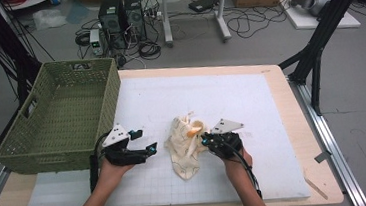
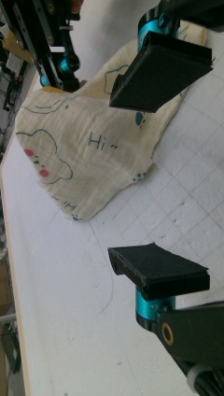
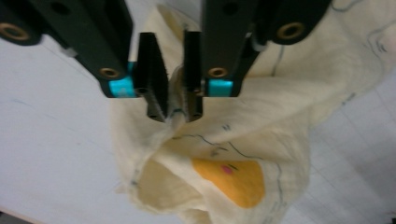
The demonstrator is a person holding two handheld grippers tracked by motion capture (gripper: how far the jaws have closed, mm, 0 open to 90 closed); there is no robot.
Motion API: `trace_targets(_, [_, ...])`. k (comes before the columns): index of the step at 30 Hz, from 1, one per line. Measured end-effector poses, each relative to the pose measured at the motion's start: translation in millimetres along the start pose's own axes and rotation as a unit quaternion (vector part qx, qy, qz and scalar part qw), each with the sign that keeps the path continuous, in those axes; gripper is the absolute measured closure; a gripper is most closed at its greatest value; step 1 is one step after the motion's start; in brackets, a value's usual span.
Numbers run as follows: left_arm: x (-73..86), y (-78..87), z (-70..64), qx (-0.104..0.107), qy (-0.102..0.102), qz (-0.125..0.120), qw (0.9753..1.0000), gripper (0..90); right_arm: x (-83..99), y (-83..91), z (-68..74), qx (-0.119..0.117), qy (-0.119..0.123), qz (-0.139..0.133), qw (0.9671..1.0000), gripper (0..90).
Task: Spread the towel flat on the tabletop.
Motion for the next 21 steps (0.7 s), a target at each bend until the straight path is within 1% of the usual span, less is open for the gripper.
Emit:
trace_targets(2, [1.4, -0.7, 0.2, -0.002, -0.001, 0.006, 1.0000, 27.1, 2.4, 6.1, -5.5, 0.007, -0.004, 0.002, 1.0000, 86.2])
trace_targets(3, [2.0, -1.0, 0.3, -0.003, -0.001, 0.008, 1.0000, 27.6, 3.6, 9.1, -8.6, 0.010, -0.007, 0.001, 0.9999, 86.4])
trace_targets(4, [2.6, -1.2, 0.3, -0.003, 0.001, 0.010, 0.9999, 27.6, 3.6, 9.1, -8.6, 0.010, -0.007, 0.001, 0.9999, 86.4])
trace_targets(6, [3.2, -1.7, 0.0, -0.003, 0.001, 0.012, 0.9999, 28.5, 5.8, 15.3, -14.8, 0.016, -0.011, -0.001, 0.9998, 86.9])
trace_targets(7, [3.3, -1.7, 0.0, -0.003, 0.001, 0.012, 0.9999, 29.3, 8.1, 22.0, -19.9, 0.024, -0.016, 0.000, 0.9996, 87.1])
trace_targets(8, [3.4, -1.6, -0.2, -0.002, 0.001, 0.013, 0.9999, 29.3, 8.1, 22.0, -19.9, 0.024, -0.016, 0.000, 0.9996, 87.1])
trace_targets(9, [3.6, -1.5, -0.4, -0.001, 0.000, 0.014, 0.9999, 31.2, 11.4, 29.1, -27.1, 0.039, -0.016, 0.006, 0.9991, 87.1])
trace_targets(10, [3.8, -1.8, -0.8, 0.001, 0.001, 0.015, 0.9999, 31.2, 11.4, 29.1, -27.1, 0.039, -0.016, 0.006, 0.9991, 87.1])
trace_targets(11, [4.2, -2.0, -1.6, 0.004, 0.000, 0.017, 0.9999, 34.8, 15.3, 37.0, -37.1, 0.053, -0.026, 0.008, 0.9982, 87.2])
trace_targets(12, [4.6, -2.4, -2.4, 0.006, -0.002, 0.019, 0.9998, 34.8, 15.3, 37.0, -37.1, 0.053, -0.026, 0.008, 0.9982, 87.2])
trace_targets(13, [4.9, -3.0, -3.3, 0.006, -0.002, 0.019, 0.9998, 35.6, 17.4, 41.1, -43.0, 0.060, -0.033, 0.010, 0.9976, 87.2])
trace_targets(14, [5.2, -3.6, -4.7, 0.008, -0.004, 0.021, 0.9997, 36.7, 22.6, 49.9, -56.5, 0.077, -0.047, 0.016, 0.9958, 87.2])
trace_targets(15, [5.2, -4.1, -5.7, 0.009, -0.004, 0.021, 0.9997, 36.7, 22.6, 49.9, -56.5, 0.077, -0.047, 0.016, 0.9958, 87.2])
trace_targets(16, [5.2, -4.5, -6.8, 0.009, -0.007, 0.022, 0.9997, 36.8, 27.5, 56.2, -65.6, 0.093, -0.054, 0.027, 0.9938, 87.2])
trace_targets(17, [4.8, -4.9, -8.8, 0.011, -0.006, 0.022, 0.9997, 36.8, 27.5, 56.2, -65.6, 0.093, -0.054, 0.027, 0.9938, 87.2])
trace_targets(18, [4.0, -5.5, -11.9, 0.016, -0.005, 0.022, 0.9996, 36.7, 30.9, 59.5, -70.9, 0.107, -0.051, 0.039, 0.9922, 87.2])
trace_targets(19, [3.4, -6.3, -14.1, 0.018, -0.005, 0.021, 0.9996, 36.5, 36.3, 63.3, -76.9, 0.123, -0.050, 0.055, 0.9896, 87.2])
trace_targets(20, [2.8, -7.2, -17.4, 0.023, -0.006, 0.023, 0.9995, 35.6, 45.7, 67.7, -84.4, 0.146, -0.051, 0.080, 0.9848, 87.2])
trace_targets(21, [2.5, -8.6, -21.3, 0.027, -0.006, 0.024, 0.9993, 35.6, 45.7, 67.7, -84.4, 0.146, -0.051, 0.080, 0.9848, 87.2])
Point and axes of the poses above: each handheld gripper's, and its own axes: y roughly backward along the jaws, x roughly out of its underside, z roughly to its left, the point moved 6 cm from there along -y, roughly forward along the jaws, and after that the axes turned 7 degrees about -x, right-handed, at the moved point
